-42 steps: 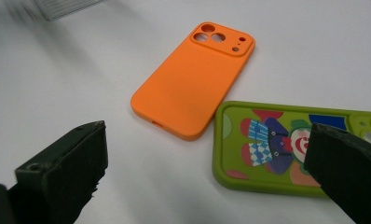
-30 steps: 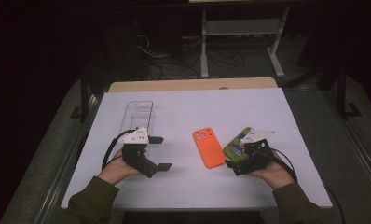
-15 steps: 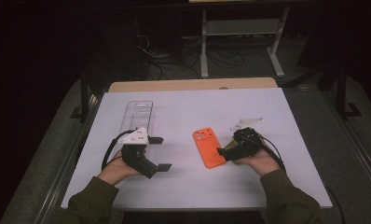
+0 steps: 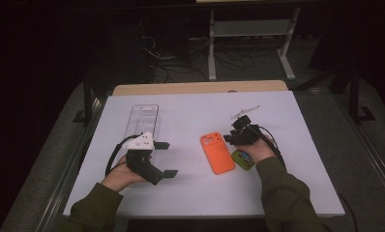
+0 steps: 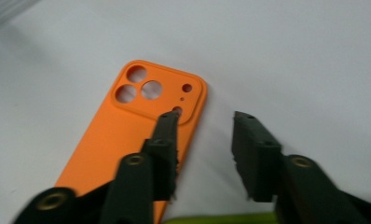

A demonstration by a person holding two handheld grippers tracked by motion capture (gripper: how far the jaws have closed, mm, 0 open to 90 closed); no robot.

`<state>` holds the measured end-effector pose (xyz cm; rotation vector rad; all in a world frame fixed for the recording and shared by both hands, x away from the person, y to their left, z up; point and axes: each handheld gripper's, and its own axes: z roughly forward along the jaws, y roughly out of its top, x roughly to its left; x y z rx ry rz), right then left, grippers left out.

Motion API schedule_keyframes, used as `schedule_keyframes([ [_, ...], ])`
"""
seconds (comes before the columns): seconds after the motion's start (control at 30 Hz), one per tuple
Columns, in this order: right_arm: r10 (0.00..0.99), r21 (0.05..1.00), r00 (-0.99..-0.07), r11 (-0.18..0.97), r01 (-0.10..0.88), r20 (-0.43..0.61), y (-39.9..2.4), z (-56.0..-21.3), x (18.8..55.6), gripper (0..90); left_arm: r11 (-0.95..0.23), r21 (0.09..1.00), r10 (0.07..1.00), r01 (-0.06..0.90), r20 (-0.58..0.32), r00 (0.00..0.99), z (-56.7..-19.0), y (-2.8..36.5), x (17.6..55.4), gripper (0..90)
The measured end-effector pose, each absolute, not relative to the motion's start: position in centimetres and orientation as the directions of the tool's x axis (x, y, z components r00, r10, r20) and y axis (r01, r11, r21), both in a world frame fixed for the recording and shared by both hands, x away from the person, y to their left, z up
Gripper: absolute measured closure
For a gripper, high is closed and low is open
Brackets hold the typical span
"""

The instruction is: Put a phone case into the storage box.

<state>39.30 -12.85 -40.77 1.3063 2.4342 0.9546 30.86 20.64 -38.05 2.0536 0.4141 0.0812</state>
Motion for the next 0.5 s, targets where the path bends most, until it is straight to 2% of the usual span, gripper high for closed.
schedule_keyframes([
  [0.1,0.806,0.626,-0.583,0.402,0.668,0.105,-12.5,-41.2,40.4,78.0,-0.444,0.859,0.324,0.257,-0.113,0.939,-38.0,20.6,30.9,0.0],
  [0.23,0.813,0.608,-0.572,0.402,0.684,0.105,-11.9,-41.7,41.8,87.7,-0.45,0.857,0.319,0.252,-0.109,0.941,-38.0,20.6,30.9,0.0],
  [0.5,0.818,0.582,-0.566,0.411,0.702,0.105,-10.8,-42.7,43.5,88.4,-0.444,0.858,0.322,0.256,-0.114,0.94,-38.0,20.7,30.9,0.0],
])
